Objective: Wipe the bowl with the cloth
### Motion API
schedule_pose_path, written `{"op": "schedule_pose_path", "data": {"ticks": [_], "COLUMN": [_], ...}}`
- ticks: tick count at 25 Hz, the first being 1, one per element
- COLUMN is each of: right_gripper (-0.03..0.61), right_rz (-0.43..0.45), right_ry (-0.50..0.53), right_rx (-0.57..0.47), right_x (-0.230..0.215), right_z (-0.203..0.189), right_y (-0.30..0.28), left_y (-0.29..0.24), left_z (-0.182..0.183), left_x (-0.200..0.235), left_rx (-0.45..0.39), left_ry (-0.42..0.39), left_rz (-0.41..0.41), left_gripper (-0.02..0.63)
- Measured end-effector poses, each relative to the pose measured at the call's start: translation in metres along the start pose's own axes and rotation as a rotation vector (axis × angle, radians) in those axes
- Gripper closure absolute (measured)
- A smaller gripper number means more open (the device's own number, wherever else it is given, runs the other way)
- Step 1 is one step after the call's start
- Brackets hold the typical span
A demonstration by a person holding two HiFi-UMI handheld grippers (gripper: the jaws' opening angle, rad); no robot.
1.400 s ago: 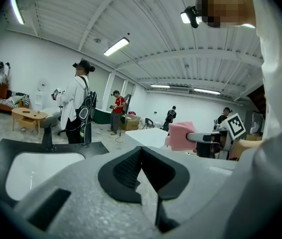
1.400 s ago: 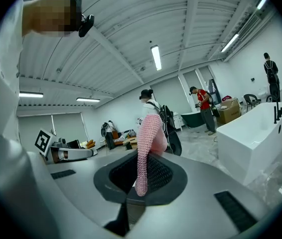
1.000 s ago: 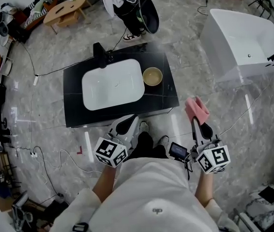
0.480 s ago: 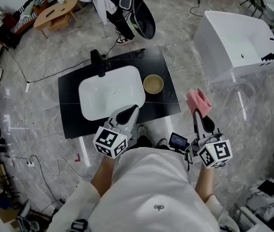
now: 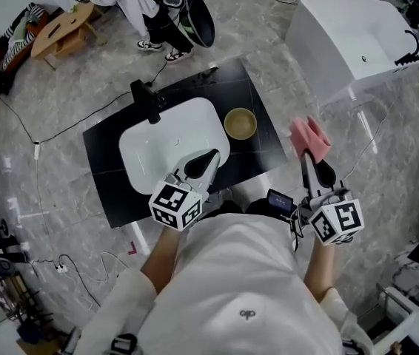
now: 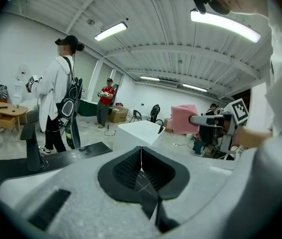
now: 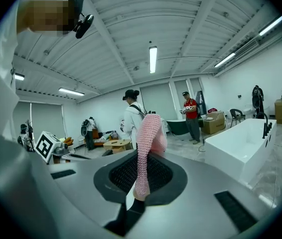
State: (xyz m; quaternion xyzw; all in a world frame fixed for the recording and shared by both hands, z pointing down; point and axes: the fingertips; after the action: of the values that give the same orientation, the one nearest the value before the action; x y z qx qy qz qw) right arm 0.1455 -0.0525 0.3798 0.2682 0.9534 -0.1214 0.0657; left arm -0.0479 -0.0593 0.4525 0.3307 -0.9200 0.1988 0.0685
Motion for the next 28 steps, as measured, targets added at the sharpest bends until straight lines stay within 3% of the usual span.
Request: {"op": "schedule_pose_path", "data": {"ticks": [17,28], "right_gripper": [0.561,0.561], "right_rz": [-0.038,-0.102], "right_ry": [-0.031,-0.079], "right_rx": [0.063,0.156], "right_x": [-0.01,-0.024], "right_z": [-0.011,-0.035], "right_y": [-0.027,-0.013], "left_y": [-0.05,-0.104], "left_z": [-0.025,-0.046], "left_x": [0.031,0.066], "left_rx": [0.135,0.213], "left_ry": [0.072,0.119], "left_rz": [-0.036,-0.002], "left_gripper": [0.601,0.601]}}
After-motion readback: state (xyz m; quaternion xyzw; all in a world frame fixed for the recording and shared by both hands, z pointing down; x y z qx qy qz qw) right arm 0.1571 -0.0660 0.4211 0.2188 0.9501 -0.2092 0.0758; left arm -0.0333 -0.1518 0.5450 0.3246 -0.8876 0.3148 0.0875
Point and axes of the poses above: the fingertips, and each gripper's own axes: y backward along the fingers, x to its left, z out of its top, and after that the axes turned 4 degrees about z, right-handed
